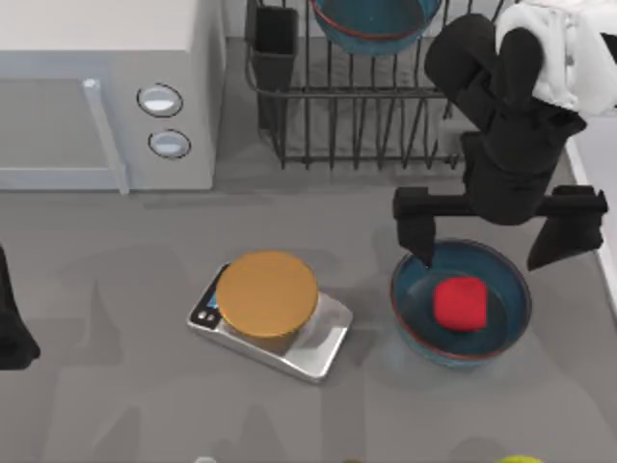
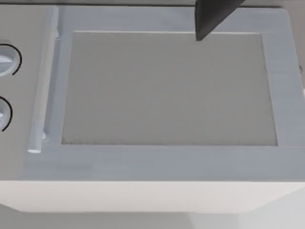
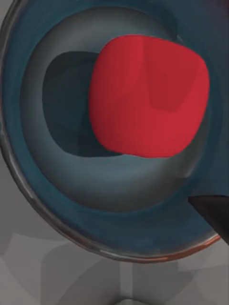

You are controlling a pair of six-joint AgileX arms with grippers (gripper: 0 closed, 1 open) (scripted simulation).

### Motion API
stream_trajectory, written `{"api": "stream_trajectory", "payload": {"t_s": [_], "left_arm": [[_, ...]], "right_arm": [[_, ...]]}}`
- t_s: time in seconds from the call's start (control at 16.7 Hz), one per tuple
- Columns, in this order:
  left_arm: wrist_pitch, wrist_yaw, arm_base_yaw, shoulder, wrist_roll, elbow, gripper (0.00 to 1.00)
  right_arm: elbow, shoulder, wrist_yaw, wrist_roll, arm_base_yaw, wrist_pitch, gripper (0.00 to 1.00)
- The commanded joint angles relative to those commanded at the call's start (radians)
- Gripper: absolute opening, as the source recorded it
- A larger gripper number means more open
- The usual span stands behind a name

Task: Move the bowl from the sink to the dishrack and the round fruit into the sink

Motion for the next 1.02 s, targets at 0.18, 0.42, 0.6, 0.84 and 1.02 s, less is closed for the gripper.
{"api": "stream_trajectory", "payload": {"t_s": [0.18,0.42,0.6,0.84,1.02], "left_arm": [[0.000,0.000,0.000,0.000,0.000,0.000,1.00],[0.000,0.000,0.000,0.000,0.000,0.000,1.00],[0.000,0.000,0.000,0.000,0.000,0.000,1.00],[0.000,0.000,0.000,0.000,0.000,0.000,1.00],[0.000,0.000,0.000,0.000,0.000,0.000,1.00]], "right_arm": [[-0.003,-0.003,0.000,-0.001,-0.005,0.002,1.00],[-0.045,0.027,0.000,0.000,-0.004,0.063,1.00],[-0.095,0.057,0.001,0.001,-0.002,0.158,1.00],[-0.155,0.097,0.000,0.003,0.000,0.262,1.00],[-0.217,0.137,0.001,0.004,0.001,0.359,1.00]]}}
